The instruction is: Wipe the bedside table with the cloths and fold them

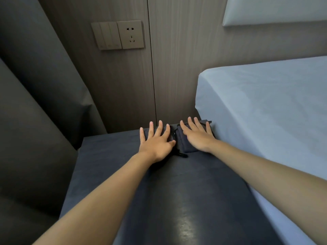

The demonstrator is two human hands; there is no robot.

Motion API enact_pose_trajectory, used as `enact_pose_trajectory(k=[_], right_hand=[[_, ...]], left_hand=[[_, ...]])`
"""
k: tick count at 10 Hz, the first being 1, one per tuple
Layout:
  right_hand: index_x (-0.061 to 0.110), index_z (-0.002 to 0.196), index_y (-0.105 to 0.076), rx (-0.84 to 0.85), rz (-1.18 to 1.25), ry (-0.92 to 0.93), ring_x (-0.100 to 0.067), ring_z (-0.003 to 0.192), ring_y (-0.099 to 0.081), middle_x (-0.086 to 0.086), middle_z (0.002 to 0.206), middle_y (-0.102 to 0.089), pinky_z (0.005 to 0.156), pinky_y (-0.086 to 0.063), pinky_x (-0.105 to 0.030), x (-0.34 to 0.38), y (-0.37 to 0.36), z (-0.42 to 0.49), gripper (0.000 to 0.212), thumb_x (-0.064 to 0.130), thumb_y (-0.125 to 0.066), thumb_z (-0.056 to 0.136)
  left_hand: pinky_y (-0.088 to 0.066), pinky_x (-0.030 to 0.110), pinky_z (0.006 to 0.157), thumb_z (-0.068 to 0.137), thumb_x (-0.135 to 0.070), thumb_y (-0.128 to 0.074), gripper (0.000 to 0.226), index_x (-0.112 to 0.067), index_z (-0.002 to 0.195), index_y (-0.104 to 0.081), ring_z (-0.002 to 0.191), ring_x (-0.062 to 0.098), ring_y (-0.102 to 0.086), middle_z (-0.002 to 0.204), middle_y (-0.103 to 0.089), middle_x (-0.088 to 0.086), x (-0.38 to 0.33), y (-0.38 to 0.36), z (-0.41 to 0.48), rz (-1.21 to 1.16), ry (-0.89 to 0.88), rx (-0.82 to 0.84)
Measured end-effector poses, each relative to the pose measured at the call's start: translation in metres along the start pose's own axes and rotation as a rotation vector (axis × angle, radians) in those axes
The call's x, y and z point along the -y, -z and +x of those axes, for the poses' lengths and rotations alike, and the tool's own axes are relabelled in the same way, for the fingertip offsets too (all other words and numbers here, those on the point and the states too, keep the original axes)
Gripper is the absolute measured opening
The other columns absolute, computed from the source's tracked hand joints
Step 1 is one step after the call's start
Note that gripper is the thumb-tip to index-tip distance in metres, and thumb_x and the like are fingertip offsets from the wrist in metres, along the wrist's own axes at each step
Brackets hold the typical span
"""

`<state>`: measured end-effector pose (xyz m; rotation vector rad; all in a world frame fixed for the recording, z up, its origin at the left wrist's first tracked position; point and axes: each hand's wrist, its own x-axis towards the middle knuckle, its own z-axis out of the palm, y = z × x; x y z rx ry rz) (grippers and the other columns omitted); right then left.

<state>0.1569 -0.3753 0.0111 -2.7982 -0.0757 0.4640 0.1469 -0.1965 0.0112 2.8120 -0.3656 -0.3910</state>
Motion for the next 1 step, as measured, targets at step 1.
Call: enact_pose_trajectory(k=[1], right_hand=[[0.032, 0.155, -0.033, -0.046, 0.389, -0.034, -0.020, 0.155, 0.007, -0.002, 0.169, -0.006, 0.122, 0.012, -0.049, -0.0006, 0.0158, 0.0042, 0.050, 0.027, -0.035, 0.106]], left_hand=[[0.019, 0.048, 0.117, 0.094, -0.030, -0.050, 0.065, -0.024, 0.155, -0.028, 0.150, 0.024, 0.019, 0.167, 0.006, 0.004, 0.0024, 0.0144, -0.0060, -0.322, 0.001, -0.218]])
